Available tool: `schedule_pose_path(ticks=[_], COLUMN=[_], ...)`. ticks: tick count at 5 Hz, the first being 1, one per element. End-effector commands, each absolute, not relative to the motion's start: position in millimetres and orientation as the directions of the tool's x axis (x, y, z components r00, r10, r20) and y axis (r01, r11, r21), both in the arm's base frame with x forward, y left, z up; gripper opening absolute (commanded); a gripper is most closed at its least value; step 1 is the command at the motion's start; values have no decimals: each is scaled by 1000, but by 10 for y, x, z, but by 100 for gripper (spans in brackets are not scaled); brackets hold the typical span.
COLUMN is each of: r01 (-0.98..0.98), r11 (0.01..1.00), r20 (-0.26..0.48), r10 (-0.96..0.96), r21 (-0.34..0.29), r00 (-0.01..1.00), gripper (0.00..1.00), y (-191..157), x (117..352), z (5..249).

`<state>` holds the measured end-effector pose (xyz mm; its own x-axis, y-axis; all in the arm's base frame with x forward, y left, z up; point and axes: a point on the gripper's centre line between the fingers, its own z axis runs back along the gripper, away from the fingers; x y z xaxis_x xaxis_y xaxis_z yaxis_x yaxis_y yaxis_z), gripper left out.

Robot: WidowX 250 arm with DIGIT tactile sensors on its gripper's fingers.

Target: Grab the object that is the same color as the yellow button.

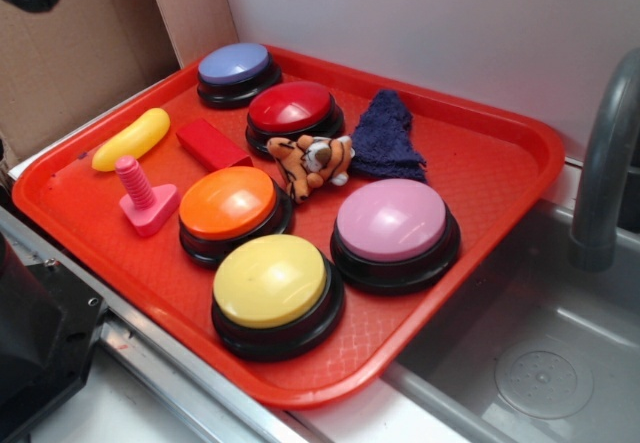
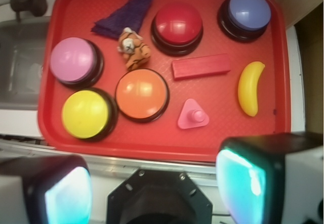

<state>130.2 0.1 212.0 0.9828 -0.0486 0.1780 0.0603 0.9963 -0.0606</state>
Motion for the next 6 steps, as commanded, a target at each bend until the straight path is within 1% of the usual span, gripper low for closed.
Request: schedule_pose_path(ticks=[1, 3, 4, 5, 6], r01=[24, -63, -69, -60, -64], r11=[999, 997, 997, 997, 996], r20=[209, 223, 243, 220, 223], r10=[-13, 52, 56, 50, 51], r21=[-49, 42, 45, 39, 54], r00=[978, 974, 969, 974, 974], gripper=[100, 100, 100, 100, 100], y=[286, 581, 709, 857, 971], x=[1516, 1673, 1744, 1838, 1886], z=[1936, 1655, 1439, 1215, 1044])
